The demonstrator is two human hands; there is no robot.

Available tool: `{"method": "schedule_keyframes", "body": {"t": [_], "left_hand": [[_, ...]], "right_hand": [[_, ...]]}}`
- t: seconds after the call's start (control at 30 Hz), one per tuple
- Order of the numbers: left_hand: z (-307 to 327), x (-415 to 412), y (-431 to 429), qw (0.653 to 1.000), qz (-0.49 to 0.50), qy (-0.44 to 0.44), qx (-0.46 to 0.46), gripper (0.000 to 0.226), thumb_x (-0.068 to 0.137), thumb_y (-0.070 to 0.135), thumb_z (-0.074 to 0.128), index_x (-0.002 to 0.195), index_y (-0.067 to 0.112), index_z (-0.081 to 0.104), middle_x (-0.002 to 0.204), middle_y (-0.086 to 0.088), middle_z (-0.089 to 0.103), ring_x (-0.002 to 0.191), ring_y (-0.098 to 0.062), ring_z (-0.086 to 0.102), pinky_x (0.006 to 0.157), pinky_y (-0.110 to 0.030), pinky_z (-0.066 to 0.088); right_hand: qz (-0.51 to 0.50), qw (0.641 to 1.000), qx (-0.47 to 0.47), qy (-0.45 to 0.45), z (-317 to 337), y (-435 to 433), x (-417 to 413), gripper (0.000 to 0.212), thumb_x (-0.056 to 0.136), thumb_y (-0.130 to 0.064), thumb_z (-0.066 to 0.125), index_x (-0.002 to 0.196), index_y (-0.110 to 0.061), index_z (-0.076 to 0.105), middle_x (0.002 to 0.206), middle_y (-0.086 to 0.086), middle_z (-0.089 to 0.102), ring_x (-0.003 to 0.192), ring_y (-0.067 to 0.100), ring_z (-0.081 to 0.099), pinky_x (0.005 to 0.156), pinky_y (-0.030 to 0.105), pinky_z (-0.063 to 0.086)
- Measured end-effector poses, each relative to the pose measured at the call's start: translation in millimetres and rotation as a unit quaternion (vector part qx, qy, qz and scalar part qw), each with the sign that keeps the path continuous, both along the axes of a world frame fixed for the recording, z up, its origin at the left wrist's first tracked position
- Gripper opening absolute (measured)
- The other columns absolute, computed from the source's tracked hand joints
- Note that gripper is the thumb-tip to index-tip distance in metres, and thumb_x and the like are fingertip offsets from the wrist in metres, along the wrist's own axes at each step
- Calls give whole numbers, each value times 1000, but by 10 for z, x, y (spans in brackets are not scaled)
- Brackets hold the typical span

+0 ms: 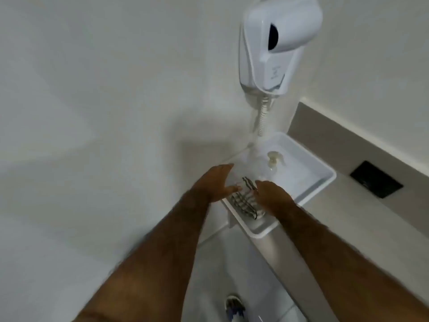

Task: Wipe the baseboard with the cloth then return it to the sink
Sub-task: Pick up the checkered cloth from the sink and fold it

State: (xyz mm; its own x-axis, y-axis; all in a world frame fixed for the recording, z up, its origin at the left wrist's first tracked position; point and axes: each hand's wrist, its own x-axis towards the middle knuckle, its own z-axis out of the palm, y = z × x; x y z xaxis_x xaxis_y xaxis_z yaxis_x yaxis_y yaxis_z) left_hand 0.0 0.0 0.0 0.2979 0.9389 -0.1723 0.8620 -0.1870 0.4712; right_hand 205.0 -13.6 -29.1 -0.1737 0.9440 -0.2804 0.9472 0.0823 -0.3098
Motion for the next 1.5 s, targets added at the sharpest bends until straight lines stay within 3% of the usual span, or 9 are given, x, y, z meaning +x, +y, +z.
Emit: {"method": "schedule_keyframes", "body": {"t": [0.1, 0.23, 0.43, 0.7, 0.93, 1.03, 1.23, 1.4, 1.5], "left_hand": [[-388, 288, 276, 995, -3, 54, -81, 80, 99, 43, 61, 161, 8, 26, 168, -14, 30, 155, -30, 28, 125, -37, 19], [-801, 560, 515, 988, 41, 79, -128, 62, 99, 34, 61, 148, 1, 42, 154, -21, 47, 143, -36, 43, 116, -40, 34], [-1100, 769, 675, 985, 86, 86, -119, 46, 99, 25, 58, 138, 1, 50, 143, -21, 52, 133, -37, 50, 110, -40, 40], [-797, 667, 757, 975, 153, -6, -163, 35, 92, 22, 67, 114, -5, 68, 122, -22, 69, 116, -36, 65, 97, -39, 53], [-130, 129, 231, 951, 243, -176, -78, 58, 67, 42, 54, 107, 3, 69, 98, -6, 67, 92, -20, 61, 74, -25, 43], [118, -172, -93, 913, 309, -266, -31, 52, 71, 35, 58, 112, 6, 68, 102, -7, 70, 93, -23, 64, 77, -26, 48], [510, -930, -999, 831, 388, -394, 61, 37, 84, 22, 71, 120, 18, 66, 115, -6, 74, 107, -27, 71, 93, -44, 61], [668, -1604, -1814, 689, 448, -563, 91, 36, 86, 6, 79, 119, -4, 68, 112, -25, 77, 106, -43, 74, 89, -49, 63], [620, -1906, -2329, 600, 457, -652, 80, 35, 88, 6, 76, 120, -6, 71, 106, -19, 78, 95, -33, 76, 81, -37, 64]], "right_hand": [[-29, 998, -59, -25, -335, 98, 83, 28, 113, -20, 47, 132, -6, 62, 134, 14, 64, 124, 30, 63, 107, 37, 52], [-52, 994, -77, -59, -620, 142, 136, 29, 114, -21, 49, 136, -6, 59, 139, 14, 61, 130, 28, 59, 111, 35, 48], [-92, 990, -98, -40, -785, 332, 142, 27, 109, -16, 57, 133, -4, 61, 138, 16, 61, 130, 31, 59, 109, 38, 49], [-211, 957, -179, 87, -605, 453, 57, 44, 96, -32, 77, 127, -4, 65, 121, 11, 70, 112, 28, 68, 96, 36, 59], [-216, 947, -59, 229, 17, 217, -244, 35, 97, -29, 72, 123, -5, 64, 114, 12, 71, 91, 24, 64, 80, 32, 58], [-205, 924, 8, 322, 330, 43, -460, 24, 95, -16, 74, 116, -5, 67, 103, 8, 70, 91, 26, 66, 69, 23, 53], [-143, 880, -5, 453, 795, -408, -1155, 11, 92, -22, 83, 93, -22, 72, 97, 1, 78, 96, 25, 75, 90, 50, 65], [-38, 858, -42, 511, 942, -783, -1928, 34, 76, -34, 78, 104, -15, 75, 98, 1, 82, 95, 26, 79, 91, 55, 64], [-2, 837, -92, 540, 872, -1113, -2394, 32, 79, -26, 78, 108, -13, 73, 104, 8, 81, 99, 31, 79, 92, 57, 63]]}}
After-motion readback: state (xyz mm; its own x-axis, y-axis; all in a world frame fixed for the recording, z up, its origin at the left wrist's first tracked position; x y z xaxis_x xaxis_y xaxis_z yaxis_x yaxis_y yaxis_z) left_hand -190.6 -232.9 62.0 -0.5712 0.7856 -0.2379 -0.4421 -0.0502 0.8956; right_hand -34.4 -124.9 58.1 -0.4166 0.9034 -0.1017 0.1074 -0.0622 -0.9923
